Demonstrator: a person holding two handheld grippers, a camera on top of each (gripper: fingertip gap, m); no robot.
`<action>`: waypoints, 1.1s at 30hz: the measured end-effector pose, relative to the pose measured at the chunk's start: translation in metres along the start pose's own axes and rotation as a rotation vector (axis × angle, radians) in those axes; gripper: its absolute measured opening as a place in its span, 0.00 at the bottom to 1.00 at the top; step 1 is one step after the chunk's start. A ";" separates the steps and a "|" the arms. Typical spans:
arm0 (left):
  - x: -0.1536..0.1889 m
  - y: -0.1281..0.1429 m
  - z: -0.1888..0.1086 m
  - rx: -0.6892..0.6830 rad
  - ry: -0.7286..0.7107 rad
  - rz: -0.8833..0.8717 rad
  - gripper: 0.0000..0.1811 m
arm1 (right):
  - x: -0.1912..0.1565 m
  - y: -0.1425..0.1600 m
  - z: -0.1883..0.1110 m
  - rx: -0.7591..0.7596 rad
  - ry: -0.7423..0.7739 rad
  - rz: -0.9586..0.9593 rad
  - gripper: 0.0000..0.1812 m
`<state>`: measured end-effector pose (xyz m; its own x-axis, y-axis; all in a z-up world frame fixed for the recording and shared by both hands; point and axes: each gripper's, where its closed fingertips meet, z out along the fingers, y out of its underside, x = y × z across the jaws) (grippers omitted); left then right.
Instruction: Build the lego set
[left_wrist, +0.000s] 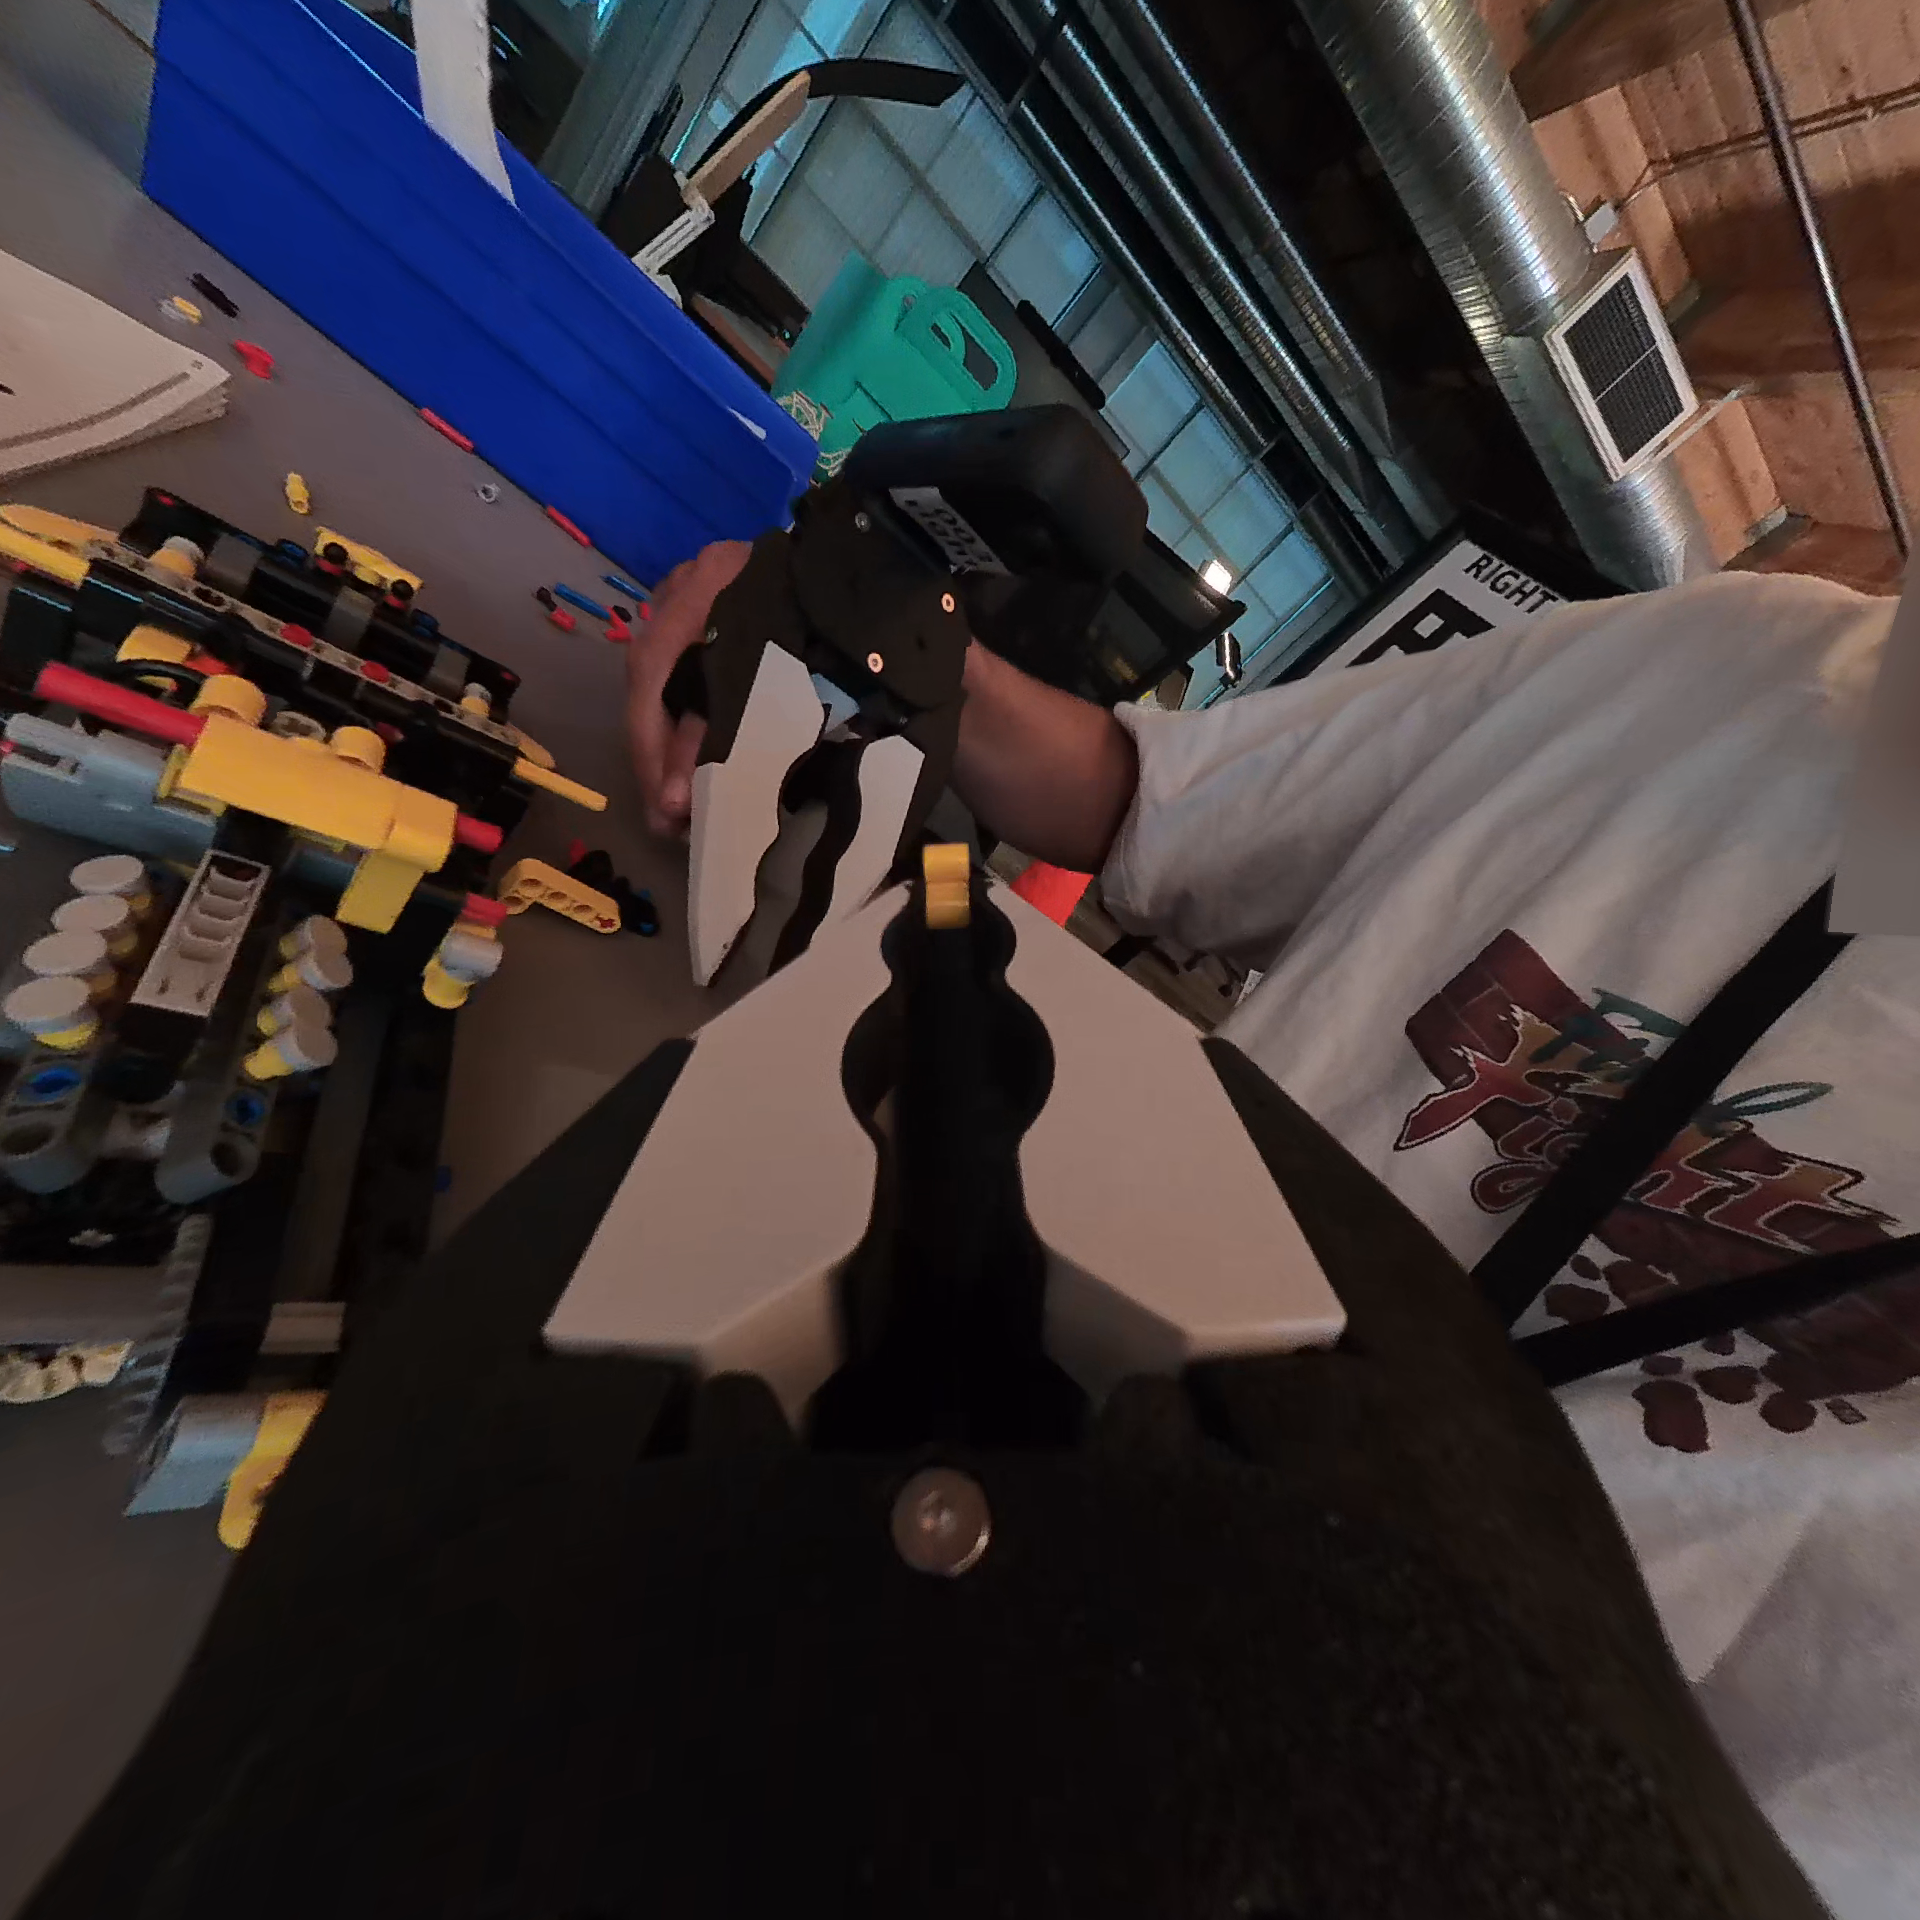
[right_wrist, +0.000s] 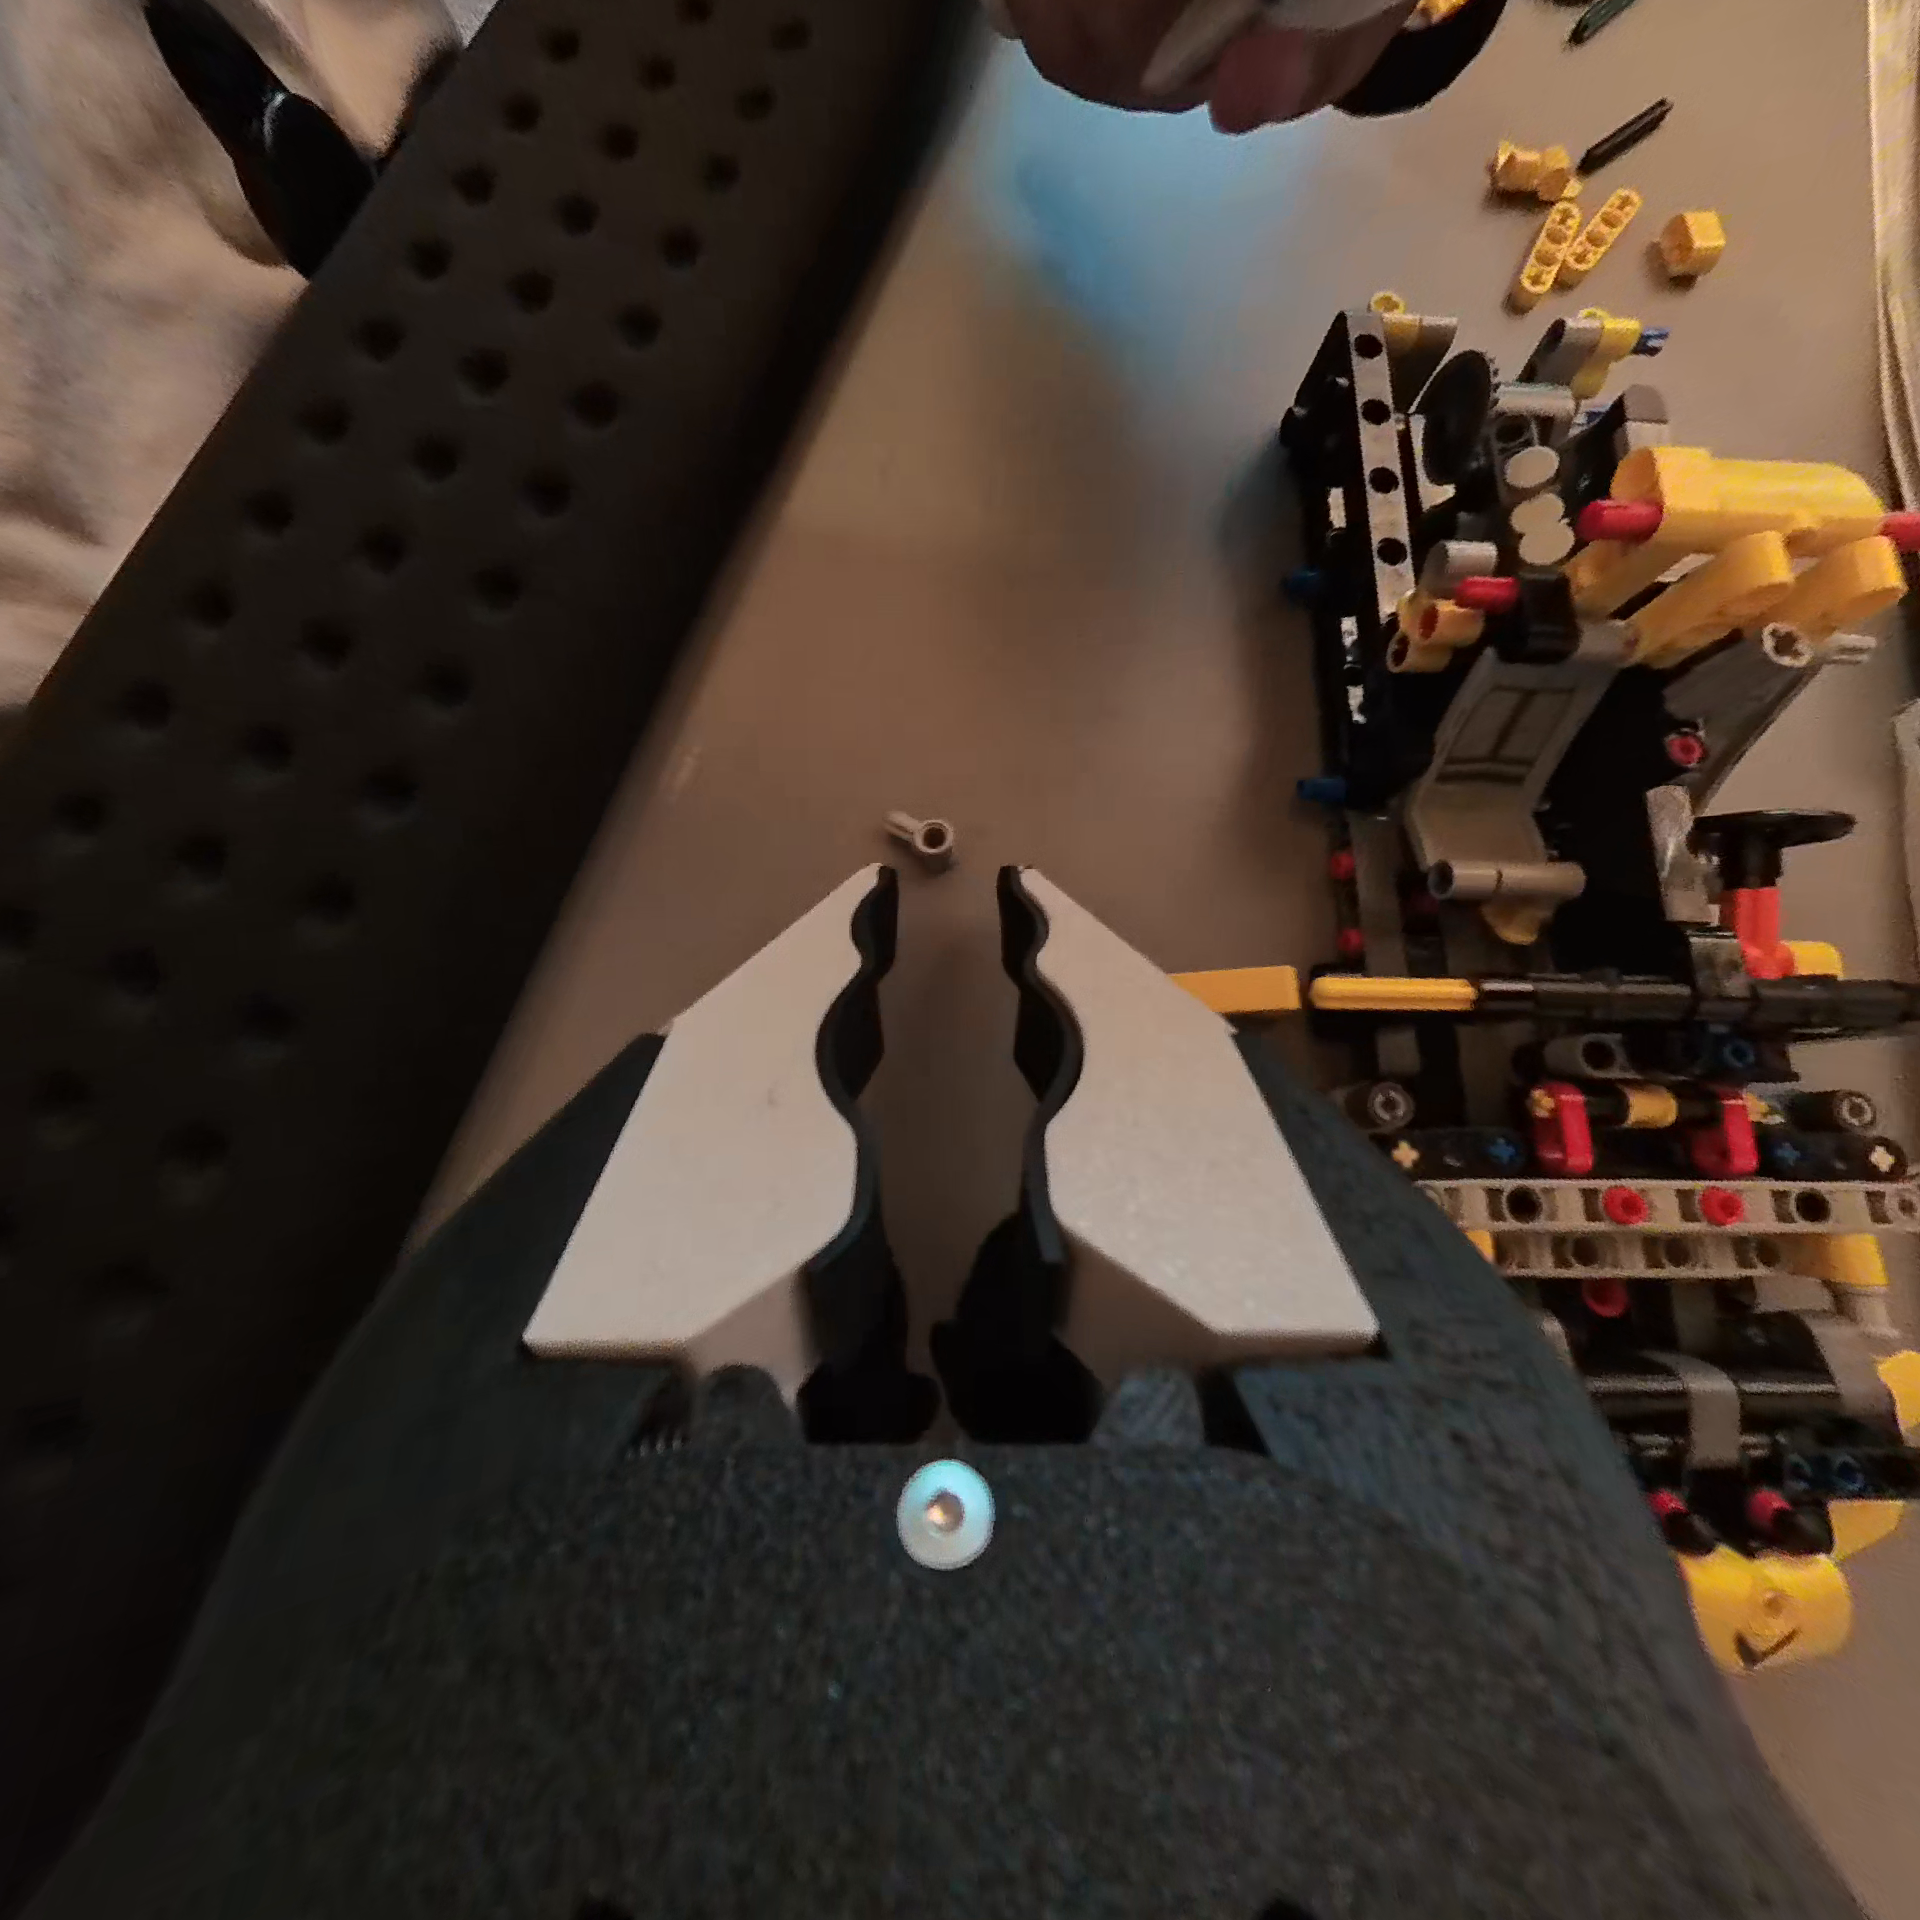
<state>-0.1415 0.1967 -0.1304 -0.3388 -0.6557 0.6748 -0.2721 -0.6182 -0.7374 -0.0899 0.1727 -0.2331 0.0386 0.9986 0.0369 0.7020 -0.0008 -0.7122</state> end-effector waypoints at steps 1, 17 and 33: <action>0.000 0.000 0.000 -0.002 0.002 -0.002 0.04 | 0.001 0.001 0.000 -0.006 -0.005 -0.006 0.11; 0.016 0.006 -0.004 -0.019 0.229 -0.259 0.04 | -0.006 -0.001 0.015 -0.035 -0.167 -0.110 0.08; 0.000 0.012 -0.001 -0.041 0.103 -0.186 0.04 | 0.026 -0.110 -0.045 -0.065 0.421 -0.338 0.04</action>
<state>-0.1457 0.1900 -0.1391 -0.3686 -0.4827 0.7944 -0.3746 -0.7050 -0.6022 -0.1341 0.1961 -0.1226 0.0753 0.8364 0.5430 0.7667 0.2996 -0.5678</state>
